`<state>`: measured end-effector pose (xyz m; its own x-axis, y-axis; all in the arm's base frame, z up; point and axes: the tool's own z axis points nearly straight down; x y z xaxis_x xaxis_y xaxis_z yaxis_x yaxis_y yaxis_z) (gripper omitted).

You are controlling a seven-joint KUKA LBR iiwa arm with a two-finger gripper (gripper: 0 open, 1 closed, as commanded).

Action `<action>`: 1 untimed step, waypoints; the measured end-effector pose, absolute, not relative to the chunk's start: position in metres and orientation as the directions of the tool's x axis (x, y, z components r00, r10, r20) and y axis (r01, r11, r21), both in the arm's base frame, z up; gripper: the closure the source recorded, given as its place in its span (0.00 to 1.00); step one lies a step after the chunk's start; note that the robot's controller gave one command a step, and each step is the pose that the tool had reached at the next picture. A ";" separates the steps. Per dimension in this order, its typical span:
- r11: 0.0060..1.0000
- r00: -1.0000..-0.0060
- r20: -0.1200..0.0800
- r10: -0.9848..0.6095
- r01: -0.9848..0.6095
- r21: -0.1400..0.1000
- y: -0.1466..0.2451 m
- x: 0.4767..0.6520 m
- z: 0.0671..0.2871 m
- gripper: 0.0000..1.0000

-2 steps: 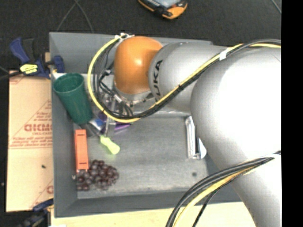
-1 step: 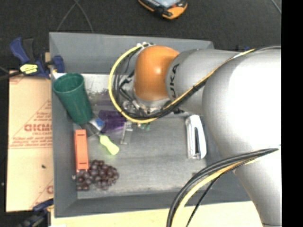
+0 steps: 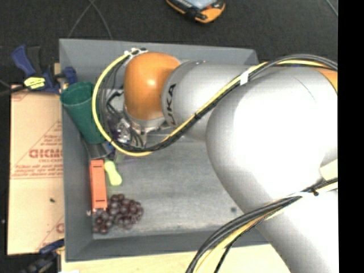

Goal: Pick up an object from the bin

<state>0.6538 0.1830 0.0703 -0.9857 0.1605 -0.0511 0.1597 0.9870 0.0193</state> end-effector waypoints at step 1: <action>0.987 -0.986 -0.051 0.161 0.160 0.019 0.183 0.654 0.070 1.00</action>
Offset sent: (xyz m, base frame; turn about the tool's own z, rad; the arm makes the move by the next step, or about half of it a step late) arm 0.0001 0.0001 0.0238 0.0001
